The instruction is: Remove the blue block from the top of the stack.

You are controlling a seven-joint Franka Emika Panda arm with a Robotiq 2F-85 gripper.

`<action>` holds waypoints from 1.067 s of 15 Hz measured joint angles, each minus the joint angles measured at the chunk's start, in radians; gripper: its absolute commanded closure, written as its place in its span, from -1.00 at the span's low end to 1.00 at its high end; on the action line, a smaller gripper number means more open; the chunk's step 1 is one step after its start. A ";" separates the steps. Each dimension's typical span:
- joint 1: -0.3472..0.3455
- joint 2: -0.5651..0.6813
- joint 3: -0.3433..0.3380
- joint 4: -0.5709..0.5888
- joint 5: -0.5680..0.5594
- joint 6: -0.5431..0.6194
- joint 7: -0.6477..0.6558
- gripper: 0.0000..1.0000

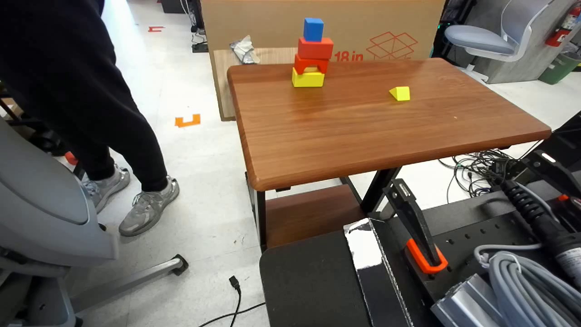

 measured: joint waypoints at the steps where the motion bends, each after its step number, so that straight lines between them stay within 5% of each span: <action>1: 0.000 0.000 0.000 0.000 0.000 0.000 0.000 -1.00; 9: 0.000 0.018 0.000 -0.007 0.001 0.022 0.005 -1.00; 16: 0.005 0.207 0.044 -0.011 0.000 0.168 0.046 -1.00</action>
